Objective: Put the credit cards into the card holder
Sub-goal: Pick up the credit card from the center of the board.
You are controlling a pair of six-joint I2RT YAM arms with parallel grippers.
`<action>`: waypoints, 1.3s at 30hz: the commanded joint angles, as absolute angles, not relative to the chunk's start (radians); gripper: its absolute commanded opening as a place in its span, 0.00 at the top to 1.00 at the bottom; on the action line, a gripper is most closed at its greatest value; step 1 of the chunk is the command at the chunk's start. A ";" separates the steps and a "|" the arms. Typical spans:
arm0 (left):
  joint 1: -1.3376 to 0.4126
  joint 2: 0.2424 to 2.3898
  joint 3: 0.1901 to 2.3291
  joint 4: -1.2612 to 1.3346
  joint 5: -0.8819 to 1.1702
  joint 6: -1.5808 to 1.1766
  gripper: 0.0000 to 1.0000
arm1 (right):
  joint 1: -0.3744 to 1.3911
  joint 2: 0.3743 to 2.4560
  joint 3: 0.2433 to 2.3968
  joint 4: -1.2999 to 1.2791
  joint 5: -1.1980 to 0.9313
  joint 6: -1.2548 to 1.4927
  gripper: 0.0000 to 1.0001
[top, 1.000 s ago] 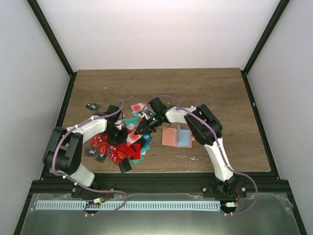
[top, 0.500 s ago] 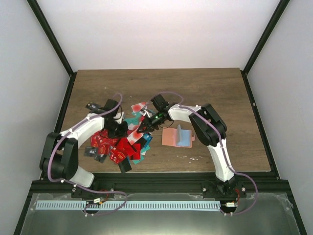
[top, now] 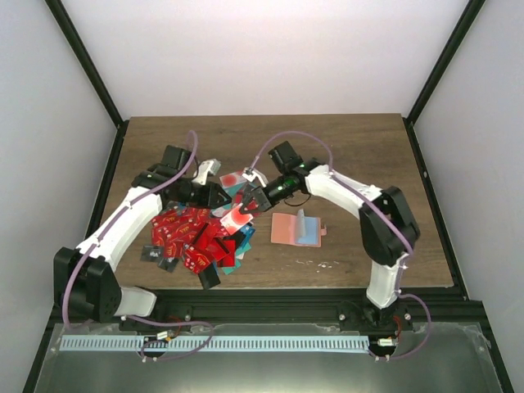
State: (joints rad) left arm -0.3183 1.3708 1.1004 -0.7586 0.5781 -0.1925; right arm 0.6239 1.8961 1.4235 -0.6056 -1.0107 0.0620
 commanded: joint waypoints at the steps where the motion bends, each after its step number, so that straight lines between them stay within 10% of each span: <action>1: -0.317 1.326 1.122 -0.732 0.725 -0.147 0.65 | 0.617 1.764 1.352 -0.616 -0.956 -0.036 0.99; 17: -0.521 1.046 0.985 -0.500 0.722 -0.012 0.57 | 0.617 1.289 0.989 -0.551 -0.959 -0.414 0.99; 39: -0.722 1.147 0.977 -0.671 0.708 0.345 0.60 | 0.625 1.249 1.011 -0.634 -1.009 -0.421 0.99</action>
